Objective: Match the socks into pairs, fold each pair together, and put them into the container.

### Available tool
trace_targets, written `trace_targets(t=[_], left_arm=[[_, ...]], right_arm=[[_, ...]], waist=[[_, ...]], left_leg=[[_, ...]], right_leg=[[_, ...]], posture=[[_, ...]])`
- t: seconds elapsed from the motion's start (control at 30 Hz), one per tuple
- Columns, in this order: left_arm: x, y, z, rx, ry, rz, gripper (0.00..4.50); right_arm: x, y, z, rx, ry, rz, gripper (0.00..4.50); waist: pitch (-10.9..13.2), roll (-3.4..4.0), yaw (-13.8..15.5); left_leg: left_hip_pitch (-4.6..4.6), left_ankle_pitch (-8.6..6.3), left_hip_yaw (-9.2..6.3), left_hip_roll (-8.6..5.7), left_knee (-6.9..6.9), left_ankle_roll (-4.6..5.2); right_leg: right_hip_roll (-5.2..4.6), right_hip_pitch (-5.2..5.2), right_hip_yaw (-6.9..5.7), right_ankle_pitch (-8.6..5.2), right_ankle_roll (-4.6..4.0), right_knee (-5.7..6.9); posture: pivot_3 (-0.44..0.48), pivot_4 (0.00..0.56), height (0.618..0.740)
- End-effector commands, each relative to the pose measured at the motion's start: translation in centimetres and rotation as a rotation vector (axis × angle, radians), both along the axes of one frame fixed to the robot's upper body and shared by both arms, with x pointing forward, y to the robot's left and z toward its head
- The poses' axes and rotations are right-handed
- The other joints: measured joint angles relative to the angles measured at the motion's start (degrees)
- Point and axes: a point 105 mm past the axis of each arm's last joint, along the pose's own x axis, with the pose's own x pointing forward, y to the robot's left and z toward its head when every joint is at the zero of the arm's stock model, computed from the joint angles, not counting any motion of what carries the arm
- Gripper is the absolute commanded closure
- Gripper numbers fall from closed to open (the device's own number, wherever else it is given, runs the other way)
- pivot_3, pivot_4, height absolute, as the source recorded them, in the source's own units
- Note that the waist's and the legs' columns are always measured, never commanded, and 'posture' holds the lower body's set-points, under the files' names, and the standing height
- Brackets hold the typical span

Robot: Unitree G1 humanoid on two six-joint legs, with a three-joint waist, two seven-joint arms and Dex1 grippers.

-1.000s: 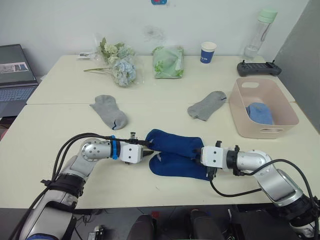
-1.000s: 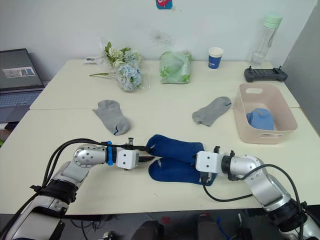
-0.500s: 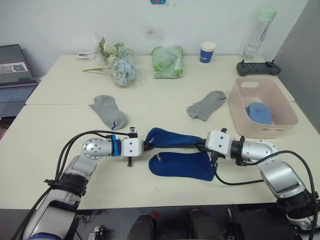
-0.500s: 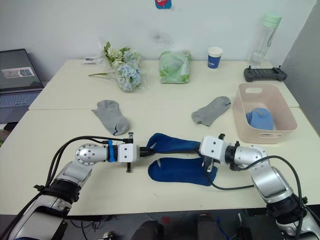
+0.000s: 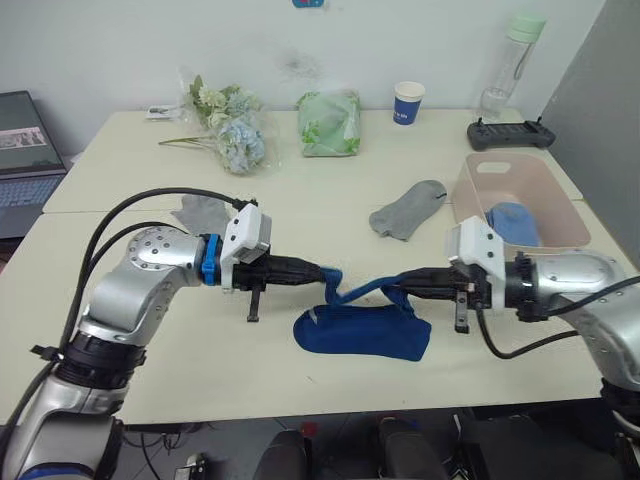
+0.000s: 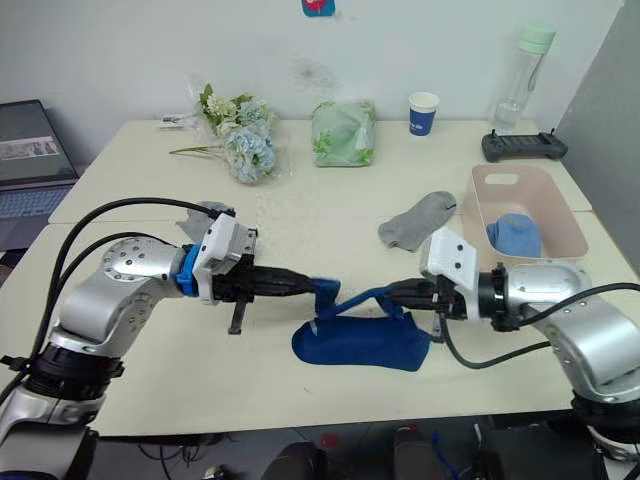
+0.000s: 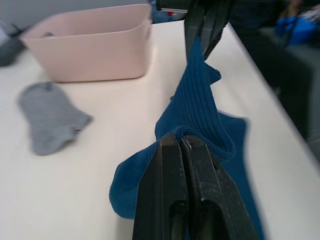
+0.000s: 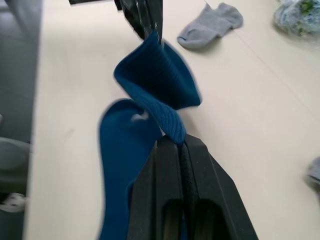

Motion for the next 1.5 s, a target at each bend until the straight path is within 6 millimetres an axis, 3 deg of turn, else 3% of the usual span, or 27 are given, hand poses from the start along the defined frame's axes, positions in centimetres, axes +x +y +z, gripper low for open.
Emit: trace_targets(t=[0.03,0.2,0.43,0.67,1.0,1.27,1.5], left_arm=[[-1.2,0.1,0.6,-0.006,0.076,-0.030,4.48],[-3.0,0.4,-2.4,0.035,0.234,-0.027,4.48],[-4.9,1.0,-4.8,0.068,0.398,0.019,4.48],[-2.8,1.1,-7.7,0.133,0.334,0.106,4.48],[1.7,0.5,-7.5,0.205,0.147,0.165,4.48],[2.6,-1.0,-7.9,0.257,0.089,0.148,4.48],[3.7,-1.1,-8.3,0.295,0.039,0.160,4.48]], right_arm=[[-2.3,0.1,0.6,0.028,0.090,0.054,4.50],[-5.0,-0.3,-1.0,0.038,0.253,0.054,4.50],[-6.3,-1.6,-2.4,0.028,0.371,0.004,4.50],[-3.7,-2.8,-4.2,0.001,0.347,-0.096,4.50],[1.1,-3.3,-6.1,-0.035,0.209,-0.190,4.50],[1.8,-3.7,-7.3,-0.077,0.203,-0.196,4.50],[2.0,-4.0,-7.6,-0.086,0.216,-0.202,4.50]], waist=[[0.0,0.00,0.0],[0.0,0.00,0.2],[0.0,-0.04,0.2],[0.0,-0.05,0.3],[0.0,-0.07,0.3],[0.0,-0.07,0.3],[0.0,-0.07,0.3]], left_leg=[[0.00,0.00,0.01,-0.01,0.00,0.00],[-0.02,0.00,0.04,-0.01,-0.01,0.00],[0.01,0.00,0.04,0.00,-0.01,0.01],[0.05,0.00,0.13,-0.03,0.00,0.00],[0.02,0.00,0.11,-0.02,0.00,0.00],[-0.01,0.00,0.13,-0.04,0.01,0.00],[-0.01,0.00,0.11,-0.03,0.01,0.00]], right_leg=[[0.00,0.00,0.00,0.00,0.00,0.00],[-0.01,0.00,0.05,0.00,0.00,-0.05],[-0.02,0.03,0.10,-0.01,0.00,-0.02],[-0.01,0.06,0.10,-0.01,0.01,-0.04],[0.00,0.00,0.08,-0.01,0.00,-0.03],[-0.02,-0.02,0.11,0.00,0.00,-0.03],[-0.02,-0.02,0.09,0.00,0.00,-0.02]], posture=[[0.000,0.150,0.740],[0.000,0.150,0.740],[0.000,0.150,0.740],[0.000,0.150,0.740],[0.000,0.150,0.740],[0.000,0.150,0.740],[0.000,0.150,0.740]])
